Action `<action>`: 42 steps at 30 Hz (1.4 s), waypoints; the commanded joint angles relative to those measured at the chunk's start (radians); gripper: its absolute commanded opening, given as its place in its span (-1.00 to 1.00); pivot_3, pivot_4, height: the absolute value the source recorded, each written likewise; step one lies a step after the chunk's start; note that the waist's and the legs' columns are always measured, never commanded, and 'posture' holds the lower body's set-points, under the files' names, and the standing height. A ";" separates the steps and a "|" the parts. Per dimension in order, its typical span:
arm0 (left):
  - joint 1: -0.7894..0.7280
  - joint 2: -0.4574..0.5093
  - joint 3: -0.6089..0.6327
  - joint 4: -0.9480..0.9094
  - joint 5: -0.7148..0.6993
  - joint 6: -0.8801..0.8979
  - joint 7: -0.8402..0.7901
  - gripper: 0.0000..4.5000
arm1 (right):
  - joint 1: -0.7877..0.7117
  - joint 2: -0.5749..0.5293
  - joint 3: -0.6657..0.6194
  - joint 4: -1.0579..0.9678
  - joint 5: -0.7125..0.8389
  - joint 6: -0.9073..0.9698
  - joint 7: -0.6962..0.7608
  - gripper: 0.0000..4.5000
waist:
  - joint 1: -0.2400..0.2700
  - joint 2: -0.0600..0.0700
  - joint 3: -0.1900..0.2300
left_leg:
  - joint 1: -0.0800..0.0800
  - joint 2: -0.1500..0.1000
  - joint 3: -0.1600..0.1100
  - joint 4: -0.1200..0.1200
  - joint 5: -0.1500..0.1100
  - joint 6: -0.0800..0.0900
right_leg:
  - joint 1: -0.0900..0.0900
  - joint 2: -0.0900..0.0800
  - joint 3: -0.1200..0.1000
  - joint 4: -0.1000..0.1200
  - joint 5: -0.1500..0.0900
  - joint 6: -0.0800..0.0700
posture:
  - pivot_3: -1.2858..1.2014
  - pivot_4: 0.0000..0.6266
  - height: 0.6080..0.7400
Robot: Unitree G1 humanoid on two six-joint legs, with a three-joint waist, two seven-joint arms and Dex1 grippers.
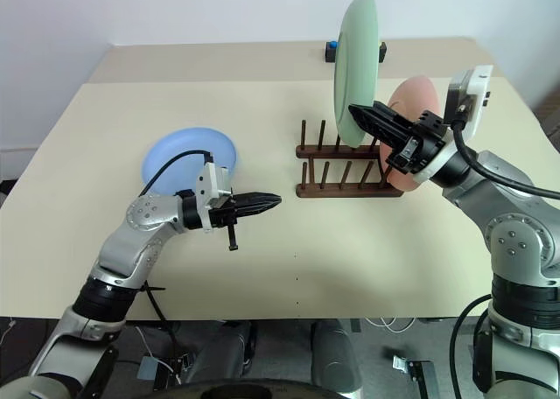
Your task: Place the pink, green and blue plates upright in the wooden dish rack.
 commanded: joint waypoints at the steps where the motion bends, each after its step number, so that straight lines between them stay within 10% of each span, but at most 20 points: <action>1: -0.007 0.002 0.019 -0.044 -0.015 -0.005 0.004 -1.00 | -0.005 0.007 -0.032 -0.001 -0.002 -0.009 0.008 -0.97 | 0.000 0.000 0.000 | 0.000 0.000 0.000 0.000 0.000 0.000 | 0.000 0.000 0.000 0.000 0.000 0.000 | 0.03 -0.52 1.00; 42: -0.010 0.001 0.011 -0.045 -0.010 -0.007 0.005 -1.00 | 0.073 0.016 -0.054 0.049 -0.027 0.016 0.045 -0.97 | 0.000 0.000 0.000 | 0.000 0.000 0.000 0.000 0.000 0.000 | 0.000 0.000 0.000 0.000 0.000 0.000 | 0.03 -0.52 1.00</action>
